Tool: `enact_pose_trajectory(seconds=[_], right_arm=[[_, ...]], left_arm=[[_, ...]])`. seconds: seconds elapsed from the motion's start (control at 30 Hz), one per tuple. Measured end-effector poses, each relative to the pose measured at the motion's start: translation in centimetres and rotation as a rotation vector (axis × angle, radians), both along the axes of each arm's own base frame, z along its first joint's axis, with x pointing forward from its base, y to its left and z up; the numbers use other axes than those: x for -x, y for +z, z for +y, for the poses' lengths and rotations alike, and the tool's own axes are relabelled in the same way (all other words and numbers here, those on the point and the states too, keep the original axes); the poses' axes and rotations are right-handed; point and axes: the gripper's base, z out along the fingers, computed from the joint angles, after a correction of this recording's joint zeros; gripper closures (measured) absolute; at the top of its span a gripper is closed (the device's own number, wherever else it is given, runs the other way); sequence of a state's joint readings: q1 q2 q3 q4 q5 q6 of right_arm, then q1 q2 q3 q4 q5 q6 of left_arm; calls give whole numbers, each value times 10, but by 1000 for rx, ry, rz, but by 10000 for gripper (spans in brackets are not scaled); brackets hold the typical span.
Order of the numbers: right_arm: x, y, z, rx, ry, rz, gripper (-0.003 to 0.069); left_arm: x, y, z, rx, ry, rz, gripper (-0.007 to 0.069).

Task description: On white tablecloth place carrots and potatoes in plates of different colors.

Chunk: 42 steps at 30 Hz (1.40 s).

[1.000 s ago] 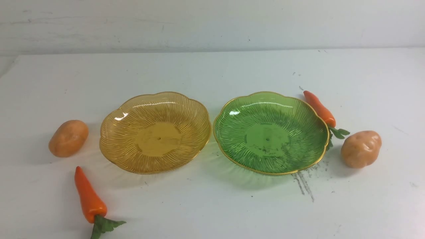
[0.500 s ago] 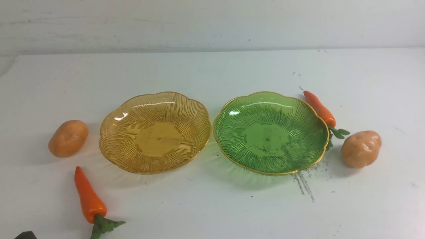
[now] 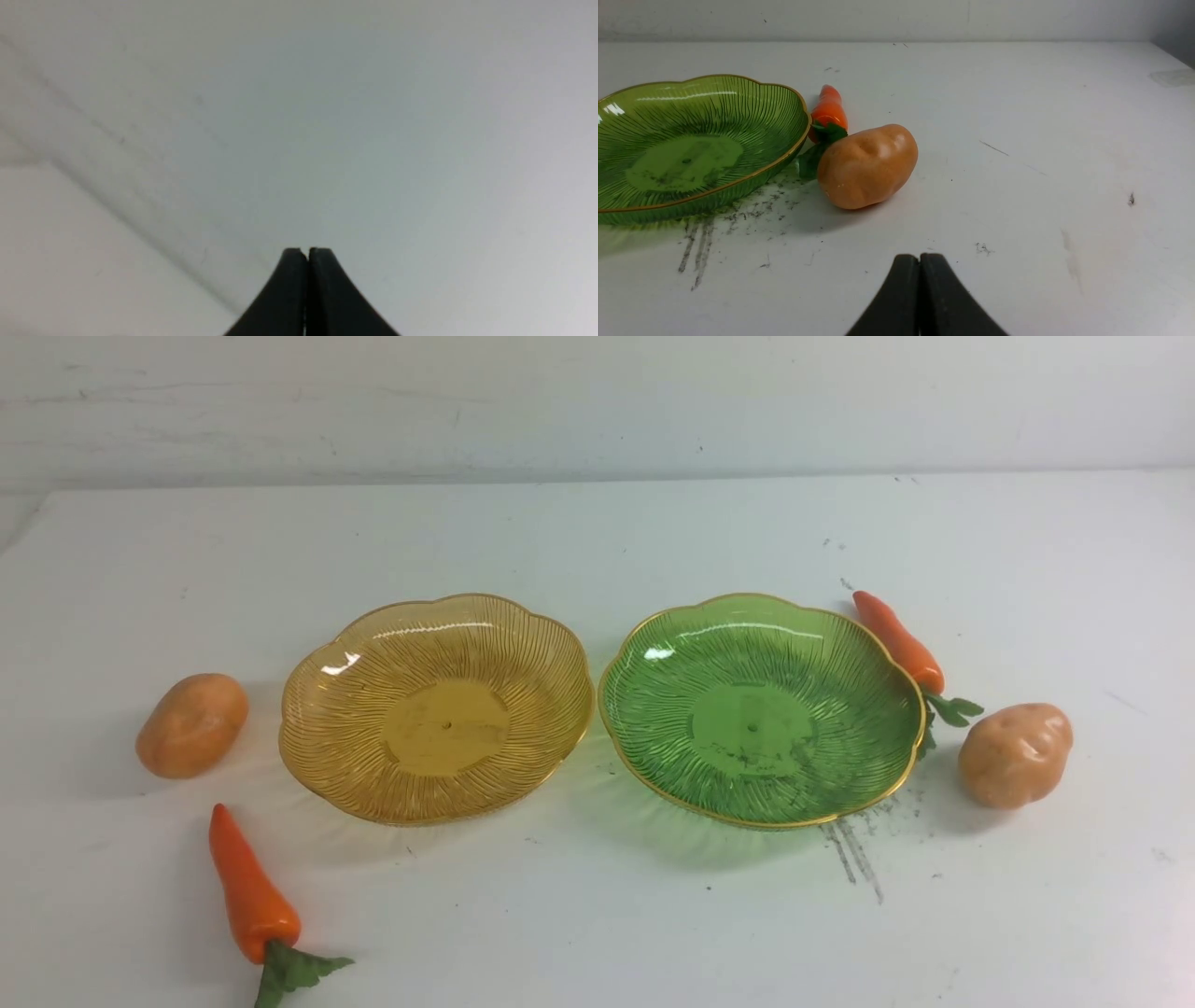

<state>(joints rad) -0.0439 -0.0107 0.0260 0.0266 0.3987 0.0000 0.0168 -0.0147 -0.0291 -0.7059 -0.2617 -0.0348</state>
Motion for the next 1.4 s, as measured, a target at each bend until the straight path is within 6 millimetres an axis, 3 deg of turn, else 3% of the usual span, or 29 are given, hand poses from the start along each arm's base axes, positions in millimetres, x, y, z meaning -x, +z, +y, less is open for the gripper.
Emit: enact_pose_trajectory(seconds=[0.27, 0.4, 0.47, 0.57, 0.63, 0.67, 0.73, 0.83, 1.03, 1.23, 1.4], right_arm=[[0, 0, 0, 0, 0, 0, 674], [0, 0, 0, 0, 0, 0, 674], [0, 0, 0, 0, 0, 0, 674], [0, 0, 0, 0, 0, 0, 674], [0, 0, 0, 0, 0, 0, 674], [0, 0, 0, 0, 0, 0, 674], [0, 0, 0, 0, 0, 0, 674], [0, 0, 0, 0, 0, 0, 674], [0, 0, 0, 0, 0, 0, 674], [0, 0, 0, 0, 0, 0, 674], [0, 0, 0, 0, 0, 0, 674]], left_arm=[[28, 84, -12, -240, -40, -116, 634], [34, 120, -23, -401, -118, -2, 634], [29, 129, -32, -506, -238, 228, 634], [11, 125, -38, -586, -427, 652, 634], [7, 120, -39, -591, -475, 759, 634], [-7, 108, -38, -594, -542, 947, 634], [-19, 100, -36, -595, -569, 1068, 634], [-42, 92, -32, -599, -568, 1171, 634], [-77, 84, -29, -587, -549, 1209, 634], [-142, 63, -28, -519, -621, 1417, 634], [-177, 59, -28, -503, -659, 1499, 634]])
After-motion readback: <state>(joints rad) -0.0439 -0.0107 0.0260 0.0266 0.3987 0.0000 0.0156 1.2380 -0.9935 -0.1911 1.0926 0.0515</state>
